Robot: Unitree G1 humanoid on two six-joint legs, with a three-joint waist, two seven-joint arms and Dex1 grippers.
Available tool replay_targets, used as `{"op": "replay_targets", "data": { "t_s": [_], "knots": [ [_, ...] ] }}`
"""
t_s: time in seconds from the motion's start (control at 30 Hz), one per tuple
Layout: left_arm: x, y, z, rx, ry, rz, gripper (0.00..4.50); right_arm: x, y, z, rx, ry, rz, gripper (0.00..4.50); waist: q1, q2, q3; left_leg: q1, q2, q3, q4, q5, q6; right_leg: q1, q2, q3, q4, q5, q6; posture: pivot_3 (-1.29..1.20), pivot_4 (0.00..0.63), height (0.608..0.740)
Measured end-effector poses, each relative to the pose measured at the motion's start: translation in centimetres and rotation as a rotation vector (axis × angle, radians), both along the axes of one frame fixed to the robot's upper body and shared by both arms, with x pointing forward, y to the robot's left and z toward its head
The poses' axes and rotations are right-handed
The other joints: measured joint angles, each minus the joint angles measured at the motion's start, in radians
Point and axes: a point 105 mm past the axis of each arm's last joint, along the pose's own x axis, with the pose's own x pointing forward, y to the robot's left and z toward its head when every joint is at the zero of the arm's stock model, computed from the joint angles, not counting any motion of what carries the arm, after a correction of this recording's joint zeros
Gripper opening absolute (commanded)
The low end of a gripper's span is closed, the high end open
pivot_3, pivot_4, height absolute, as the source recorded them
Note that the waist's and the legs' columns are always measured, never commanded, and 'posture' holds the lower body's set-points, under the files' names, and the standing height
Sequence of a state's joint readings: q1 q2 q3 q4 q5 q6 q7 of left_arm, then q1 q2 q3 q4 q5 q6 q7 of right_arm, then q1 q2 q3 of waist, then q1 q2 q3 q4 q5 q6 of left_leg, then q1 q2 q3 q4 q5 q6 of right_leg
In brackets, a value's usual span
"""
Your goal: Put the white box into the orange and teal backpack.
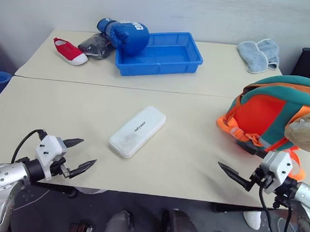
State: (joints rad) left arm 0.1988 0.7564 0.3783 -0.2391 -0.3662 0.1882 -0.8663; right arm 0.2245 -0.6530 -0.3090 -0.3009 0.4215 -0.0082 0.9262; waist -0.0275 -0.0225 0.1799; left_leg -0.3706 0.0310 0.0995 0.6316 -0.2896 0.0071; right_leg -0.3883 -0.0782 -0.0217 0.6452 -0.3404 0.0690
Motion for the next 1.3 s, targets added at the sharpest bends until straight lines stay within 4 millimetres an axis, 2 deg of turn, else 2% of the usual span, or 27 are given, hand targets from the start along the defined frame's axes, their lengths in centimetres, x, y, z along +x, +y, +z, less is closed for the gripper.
{"op": "replay_targets", "data": {
  "t_s": [0.23,0.33,0.43,0.53,0.67,0.77,0.87,0.93,0.97,1.03,1.17,1.3],
  "knots": [
    [1.0,1.1,0.7,0.031,-0.018,0.024,4.46,0.7,0.3,0.8,0.008,-0.011,-0.016,4.5,0.0,0.0,0.0,0.0,0.0,0.0,-0.001,0.0,0.0,0.0,0.0,0.0,-0.001,0.0,0.0,0.0,0.15,0.74],
    [1.4,1.0,1.2,0.029,-0.039,0.026,4.46,2.5,0.4,2.3,0.068,-0.047,-0.079,4.5,-0.009,0.0,0.0,0.0,0.0,0.0,0.0,0.0,0.0,-0.001,0.0,0.0,0.0,0.0,0.0,0.0,0.15,0.74],
    [1.5,1.3,1.0,0.002,-0.018,0.039,4.46,3.8,2.0,3.3,0.078,-0.063,-0.043,4.5,-0.011,0.0,0.0,0.0,0.0,0.0,-0.001,0.0,-0.001,-0.002,0.0,0.0,0.001,0.0,-0.001,0.0,0.15,0.74],
    [1.1,1.5,0.2,-0.001,0.016,0.021,3.87,5.3,5.0,3.6,0.063,-0.031,0.035,3.88,-0.014,0.0,0.0,-0.002,0.0,0.0,-0.001,0.0,-0.001,-0.003,0.0,0.0,0.002,0.0,-0.001,0.0,0.15,0.74],
    [0.9,3.0,-0.5,0.057,0.002,0.037,2.64,8.2,8.9,5.3,0.032,-0.053,0.079,2.55,-0.023,0.0,0.0,-0.002,0.0,0.0,0.0,0.0,-0.001,-0.004,0.0,0.0,0.002,0.0,-0.001,0.0,0.15,0.74],
    [-1.0,3.3,-2.2,0.019,0.098,0.005,1.71,10.9,12.0,5.9,-0.005,-0.046,0.079,1.52,-0.034,0.0,0.0,-0.003,0.0,0.0,-0.001,0.0,-0.001,-0.006,-0.001,0.0,0.002,-0.001,-0.002,0.0,0.15,0.74],
    [-2.7,2.6,-3.9,-0.029,0.174,-0.017,0.98,12.6,14.2,5.0,-0.037,0.028,0.085,0.7,-0.034,0.0,0.0,-0.005,0.0,0.0,-0.001,-0.001,-0.002,-0.006,-0.001,-0.002,0.0,-0.001,-0.002,0.0,0.15,0.74],
    [-3.2,1.4,-4.1,-0.08,0.165,-0.013,0.36,14.3,15.7,4.0,-0.04,0.089,0.066,0.01,-0.033,0.0,0.0,-0.006,0.0,0.0,0.0,-0.001,-0.001,-0.006,-0.001,-0.002,0.0,-0.001,-0.002,0.0,0.15,0.74],
    [-3.3,0.6,-4.1,-0.102,0.161,-0.023,0.07,14.9,16.2,3.8,-0.04,0.103,0.051,0.0,-0.031,0.0,0.0,-0.006,0.0,0.0,0.001,-0.001,-0.001,-0.006,-0.002,-0.002,0.001,-0.001,-0.001,0.0,0.15,0.74],
    [-3.4,-0.6,-4.0,-0.165,0.163,-0.017,0.03,16.8,16.9,3.6,-0.037,0.11,-0.002,0.0,-0.029,0.0,0.0,-0.007,-0.001,0.0,0.002,0.0,0.0,-0.006,-0.002,-0.003,0.002,-0.001,-0.001,0.0,0.15,0.74],
    [-3.1,-2.1,-3.8,-0.197,0.167,0.0,0.03,19.6,16.7,4.1,-0.067,0.079,-0.099,0.0,-0.034,0.0,0.0,-0.006,-0.001,-0.001,0.002,0.0,0.0,-0.006,-0.002,-0.003,0.003,-0.001,-0.001,0.0,0.15,0.74],
    [-2.1,-4.2,-4.0,-0.24,0.165,0.023,0.03,20.7,17.4,3.3,-0.099,0.122,-0.104,0.0,-0.039,0.0,0.0,-0.006,0.0,-0.001,0.001,0.0,-0.001,-0.006,-0.001,-0.003,0.003,-0.001,-0.001,0.0,0.15,0.74]
  ]
}}
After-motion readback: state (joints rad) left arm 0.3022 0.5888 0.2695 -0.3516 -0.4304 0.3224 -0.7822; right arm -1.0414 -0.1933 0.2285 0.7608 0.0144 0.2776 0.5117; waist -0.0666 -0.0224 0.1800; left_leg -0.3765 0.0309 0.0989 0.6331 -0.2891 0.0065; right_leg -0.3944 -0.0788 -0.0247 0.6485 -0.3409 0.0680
